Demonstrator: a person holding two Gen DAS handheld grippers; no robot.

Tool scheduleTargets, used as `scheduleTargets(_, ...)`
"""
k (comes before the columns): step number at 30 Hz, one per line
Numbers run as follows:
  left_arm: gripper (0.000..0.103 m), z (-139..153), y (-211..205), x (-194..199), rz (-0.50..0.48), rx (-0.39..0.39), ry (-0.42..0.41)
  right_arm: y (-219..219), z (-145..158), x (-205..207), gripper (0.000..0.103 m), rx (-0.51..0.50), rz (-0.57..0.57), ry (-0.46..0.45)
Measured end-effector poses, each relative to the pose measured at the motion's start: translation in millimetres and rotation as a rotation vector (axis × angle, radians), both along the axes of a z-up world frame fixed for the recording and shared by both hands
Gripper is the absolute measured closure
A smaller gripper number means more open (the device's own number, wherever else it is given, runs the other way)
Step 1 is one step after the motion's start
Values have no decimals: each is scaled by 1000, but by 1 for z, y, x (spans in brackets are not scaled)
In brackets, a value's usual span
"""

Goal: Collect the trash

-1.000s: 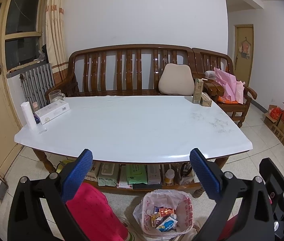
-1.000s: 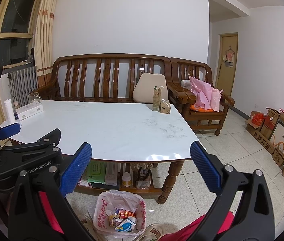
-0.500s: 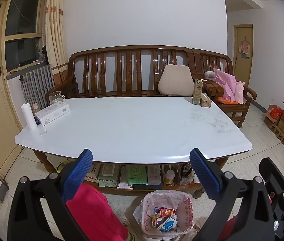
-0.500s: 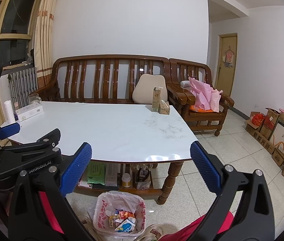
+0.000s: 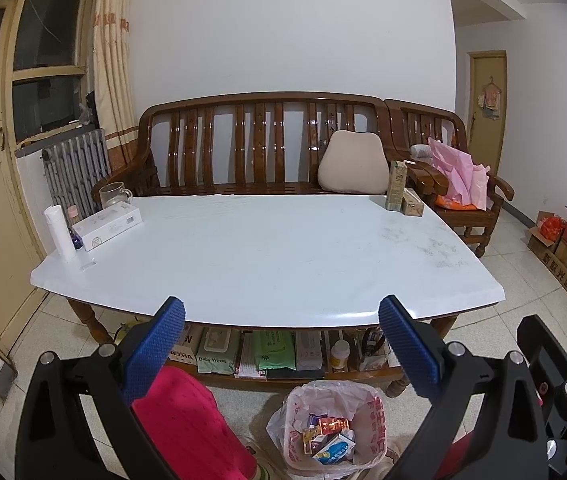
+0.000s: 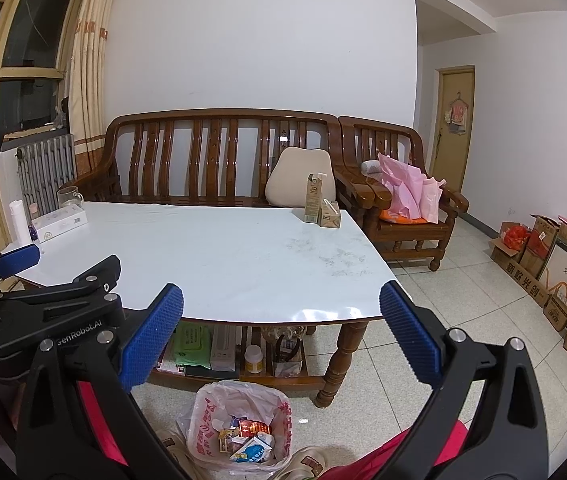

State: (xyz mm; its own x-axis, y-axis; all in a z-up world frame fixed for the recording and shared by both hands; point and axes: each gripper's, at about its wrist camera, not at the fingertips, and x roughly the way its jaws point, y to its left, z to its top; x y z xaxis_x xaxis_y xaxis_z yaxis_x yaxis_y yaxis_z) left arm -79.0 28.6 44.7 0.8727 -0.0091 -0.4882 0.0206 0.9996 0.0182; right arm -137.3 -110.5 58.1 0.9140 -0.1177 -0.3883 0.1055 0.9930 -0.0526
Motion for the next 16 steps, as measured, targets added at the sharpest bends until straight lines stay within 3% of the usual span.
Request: scheduleTargets(16,8,2,6,1,-8,10,8,5,2,2,7,-6,5,1)
